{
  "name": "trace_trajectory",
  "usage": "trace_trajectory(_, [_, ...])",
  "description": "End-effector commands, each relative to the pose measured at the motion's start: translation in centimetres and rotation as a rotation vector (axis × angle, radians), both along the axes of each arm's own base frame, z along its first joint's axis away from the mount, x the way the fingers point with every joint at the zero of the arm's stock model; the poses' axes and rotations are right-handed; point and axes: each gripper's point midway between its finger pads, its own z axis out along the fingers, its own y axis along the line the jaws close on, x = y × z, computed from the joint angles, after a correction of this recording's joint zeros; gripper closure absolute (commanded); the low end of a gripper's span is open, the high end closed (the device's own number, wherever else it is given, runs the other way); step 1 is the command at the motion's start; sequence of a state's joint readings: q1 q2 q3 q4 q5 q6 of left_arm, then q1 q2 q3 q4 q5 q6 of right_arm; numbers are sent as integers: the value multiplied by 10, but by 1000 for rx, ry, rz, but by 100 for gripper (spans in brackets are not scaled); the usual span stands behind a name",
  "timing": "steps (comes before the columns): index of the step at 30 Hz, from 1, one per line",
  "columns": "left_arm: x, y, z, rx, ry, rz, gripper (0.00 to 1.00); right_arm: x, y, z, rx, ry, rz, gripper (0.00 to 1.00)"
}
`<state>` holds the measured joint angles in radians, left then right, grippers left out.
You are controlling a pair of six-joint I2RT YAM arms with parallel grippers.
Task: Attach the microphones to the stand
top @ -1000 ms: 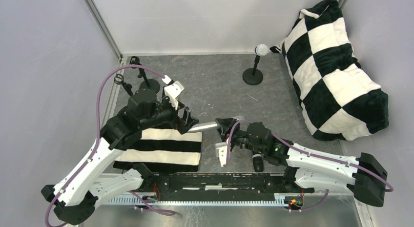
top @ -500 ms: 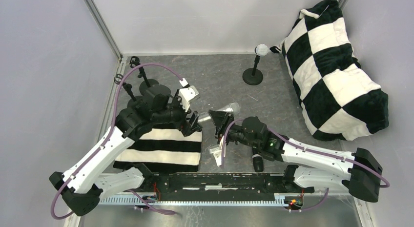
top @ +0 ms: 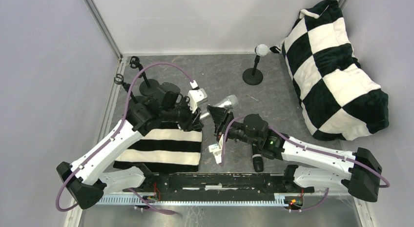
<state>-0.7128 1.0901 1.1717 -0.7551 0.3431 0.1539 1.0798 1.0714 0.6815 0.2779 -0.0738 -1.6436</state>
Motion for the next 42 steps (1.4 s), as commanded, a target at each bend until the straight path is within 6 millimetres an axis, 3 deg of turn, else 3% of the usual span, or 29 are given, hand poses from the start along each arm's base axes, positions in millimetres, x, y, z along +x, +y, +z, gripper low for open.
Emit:
trace_trajectory(1, [7, -9, 17, -32, -65, -41, 71, -3, 5, 38, 78, -74, 24, 89])
trace_trajectory(4, [11, -8, 16, -28, -68, -19, 97, -4, 0, 41, 100, -74, 14, 69])
trace_trajectory(7, [19, -5, 18, -42, -95, 36, 98, -6, -8, 46, 142, -76, 6, 33])
trace_trajectory(11, [29, 1, 26, -92, -149, 132, 98, -10, -21, 42, 160, -55, -12, 15])
trace_trajectory(19, [42, 15, 39, -190, -217, 295, 98, -28, -58, 39, 366, 72, -11, 12])
trace_trajectory(23, [41, 12, 54, -302, -240, 325, 98, -24, -85, 47, 736, 372, -43, 17])
trace_trajectory(26, [40, 13, 65, -380, -266, 342, 98, -6, -100, 50, 1024, 672, -143, 17])
trace_trajectory(29, [37, 13, 70, -429, -289, 335, 98, 12, -95, 45, 1225, 982, -259, 14])
trace_trajectory(34, [37, 18, 82, -510, -326, 371, 98, 23, -63, 41, 1314, 1280, -307, 12])
trace_trajectory(38, [37, 22, 86, -525, -336, 391, 98, 7, -31, 67, 1320, 1484, -123, 10])
trace_trajectory(42, [35, 21, 85, -531, -339, 379, 98, -12, -19, 95, 1369, 1672, 112, 11])
